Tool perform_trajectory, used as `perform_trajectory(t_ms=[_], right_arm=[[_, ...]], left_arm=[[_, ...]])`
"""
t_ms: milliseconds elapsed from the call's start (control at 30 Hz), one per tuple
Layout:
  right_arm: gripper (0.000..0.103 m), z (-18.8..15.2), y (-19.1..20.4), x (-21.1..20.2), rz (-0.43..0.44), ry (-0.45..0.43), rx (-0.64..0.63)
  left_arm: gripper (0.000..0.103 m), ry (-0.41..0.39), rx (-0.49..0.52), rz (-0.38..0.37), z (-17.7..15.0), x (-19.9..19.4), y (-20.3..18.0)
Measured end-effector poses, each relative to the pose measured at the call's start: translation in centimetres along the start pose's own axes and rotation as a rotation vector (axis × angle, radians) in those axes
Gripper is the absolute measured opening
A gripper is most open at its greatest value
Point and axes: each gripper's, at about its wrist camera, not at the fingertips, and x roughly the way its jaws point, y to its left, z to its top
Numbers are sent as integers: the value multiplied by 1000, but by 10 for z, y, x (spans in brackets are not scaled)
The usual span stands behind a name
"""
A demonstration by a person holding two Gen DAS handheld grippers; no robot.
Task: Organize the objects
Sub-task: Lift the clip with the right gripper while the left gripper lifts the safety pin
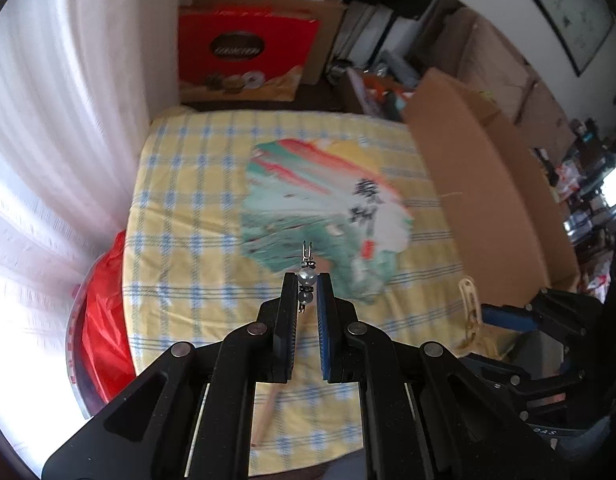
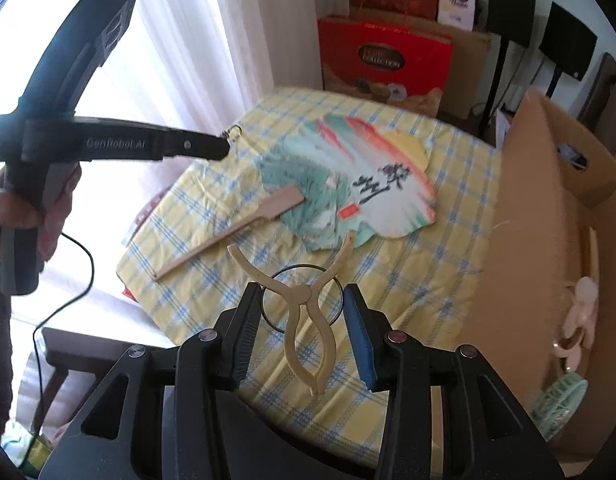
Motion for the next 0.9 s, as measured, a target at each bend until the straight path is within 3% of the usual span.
perform_trajectory(t_ms=[267, 467, 900], right_arm=[[42, 4, -28, -45, -27, -62, 56], [42, -5, -72, -72, -83, -81, 129], [42, -45, -152, -90, -160, -73, 301]], left_arm=[[8, -42, 77, -94, 13, -27, -60], [8, -53, 155, -163, 15, -33, -117], [9, -8, 262, -275, 17, -7, -224]])
